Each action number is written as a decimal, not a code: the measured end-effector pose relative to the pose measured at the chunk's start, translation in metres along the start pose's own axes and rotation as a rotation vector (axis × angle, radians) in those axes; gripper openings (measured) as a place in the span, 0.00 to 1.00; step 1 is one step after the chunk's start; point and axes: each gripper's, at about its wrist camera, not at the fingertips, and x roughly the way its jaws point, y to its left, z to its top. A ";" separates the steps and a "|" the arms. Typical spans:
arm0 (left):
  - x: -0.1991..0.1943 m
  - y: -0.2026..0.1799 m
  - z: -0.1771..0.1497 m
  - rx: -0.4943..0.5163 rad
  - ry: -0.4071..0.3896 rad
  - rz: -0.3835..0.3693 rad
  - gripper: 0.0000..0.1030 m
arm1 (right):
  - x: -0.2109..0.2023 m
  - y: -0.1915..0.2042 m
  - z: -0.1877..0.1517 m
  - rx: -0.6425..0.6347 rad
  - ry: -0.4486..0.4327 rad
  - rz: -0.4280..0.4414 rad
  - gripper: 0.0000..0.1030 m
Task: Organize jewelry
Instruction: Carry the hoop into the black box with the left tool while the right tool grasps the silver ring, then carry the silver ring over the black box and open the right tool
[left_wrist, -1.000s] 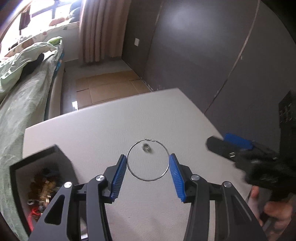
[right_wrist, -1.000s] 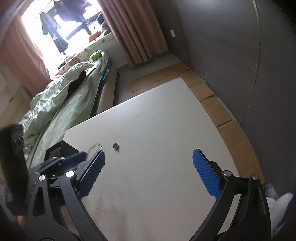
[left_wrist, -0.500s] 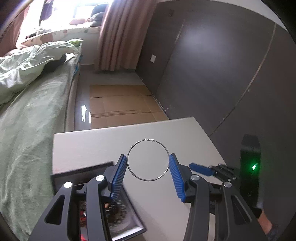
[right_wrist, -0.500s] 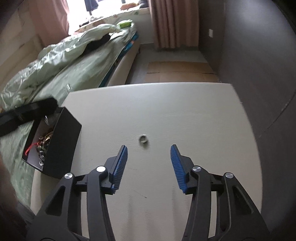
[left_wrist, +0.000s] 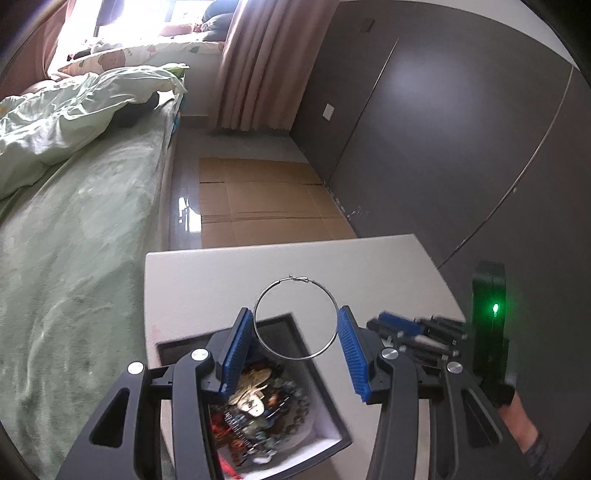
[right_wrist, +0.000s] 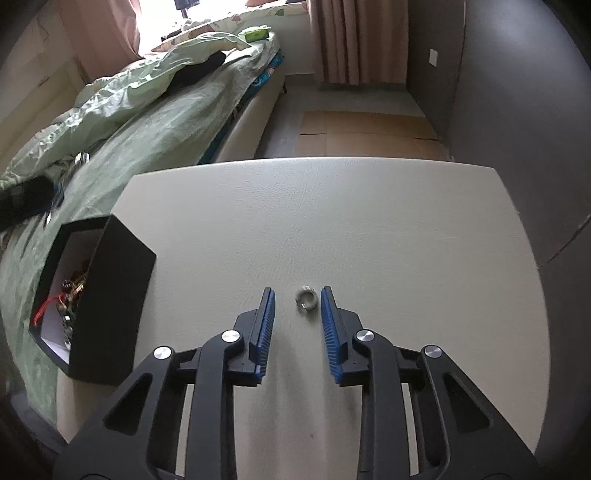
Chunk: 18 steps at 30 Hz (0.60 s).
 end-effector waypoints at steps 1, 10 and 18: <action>-0.001 0.003 -0.002 0.001 0.006 0.006 0.44 | 0.002 0.001 0.002 -0.001 0.003 0.006 0.20; -0.007 0.027 -0.017 -0.005 0.052 0.007 0.44 | 0.000 0.004 0.003 -0.018 -0.003 0.027 0.11; -0.006 0.040 -0.023 -0.060 0.092 -0.083 0.54 | -0.038 0.014 0.008 0.025 -0.107 0.119 0.11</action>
